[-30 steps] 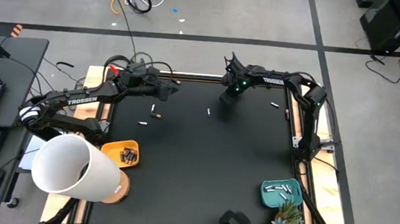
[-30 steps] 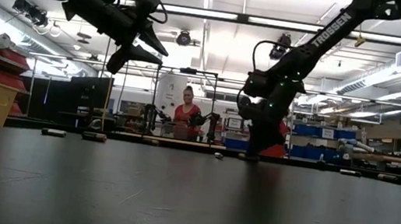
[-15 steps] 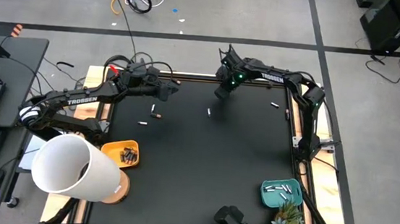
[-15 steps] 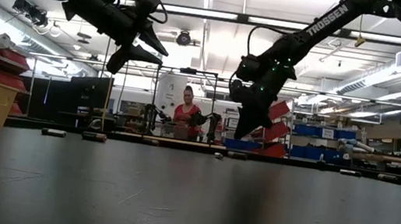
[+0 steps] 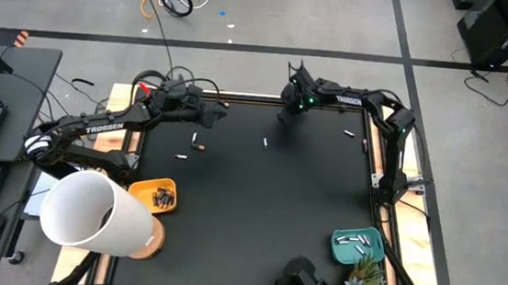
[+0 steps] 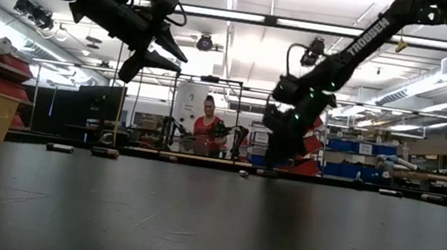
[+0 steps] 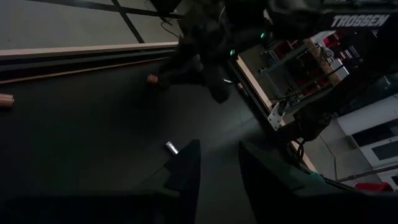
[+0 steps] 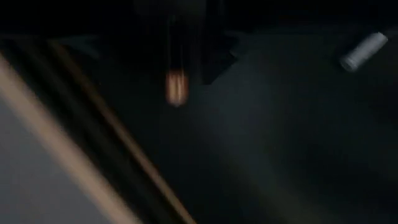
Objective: Sort batteries
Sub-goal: Put the black battery into the yellow bin
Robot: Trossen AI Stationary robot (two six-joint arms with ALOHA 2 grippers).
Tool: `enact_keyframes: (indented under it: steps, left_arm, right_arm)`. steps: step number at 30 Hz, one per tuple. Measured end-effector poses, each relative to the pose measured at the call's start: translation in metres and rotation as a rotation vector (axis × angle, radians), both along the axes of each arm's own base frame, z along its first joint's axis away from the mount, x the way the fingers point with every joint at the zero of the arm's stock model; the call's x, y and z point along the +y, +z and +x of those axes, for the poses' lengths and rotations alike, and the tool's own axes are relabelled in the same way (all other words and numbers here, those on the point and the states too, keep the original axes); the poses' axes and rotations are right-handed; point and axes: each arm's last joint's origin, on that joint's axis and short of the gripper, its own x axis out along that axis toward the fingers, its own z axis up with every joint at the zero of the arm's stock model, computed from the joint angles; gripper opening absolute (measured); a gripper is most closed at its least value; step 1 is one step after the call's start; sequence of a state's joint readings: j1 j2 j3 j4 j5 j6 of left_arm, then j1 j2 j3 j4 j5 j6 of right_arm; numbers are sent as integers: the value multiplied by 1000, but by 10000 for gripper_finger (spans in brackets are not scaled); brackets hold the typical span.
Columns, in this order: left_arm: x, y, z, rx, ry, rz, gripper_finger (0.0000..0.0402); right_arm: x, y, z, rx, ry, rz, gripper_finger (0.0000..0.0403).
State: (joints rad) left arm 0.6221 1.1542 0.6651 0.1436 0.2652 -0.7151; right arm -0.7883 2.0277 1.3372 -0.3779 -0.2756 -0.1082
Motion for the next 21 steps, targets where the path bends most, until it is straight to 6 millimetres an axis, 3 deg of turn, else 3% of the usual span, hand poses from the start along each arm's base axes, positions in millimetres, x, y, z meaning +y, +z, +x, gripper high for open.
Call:
enact_keyframes:
  steps: [3, 8, 18, 21]
  left_arm:
    - [0, 0, 0, 0, 0, 0, 124]
    - [0, 0, 0, -1, 1, -1, 124]
    - [0, 0, 0, -2, 3, -2, 124]
    - [0, 0, 0, -2, 3, -2, 124]
  right_arm:
    - [4, -17, -9, 2, 0, 0, 148]
    - [4, -14, -7, 48, -13, -66, 123]
    - [18, -14, -4, 215, 32, -120, 12]
    - [22, -15, -4, 274, 28, -131, 8]
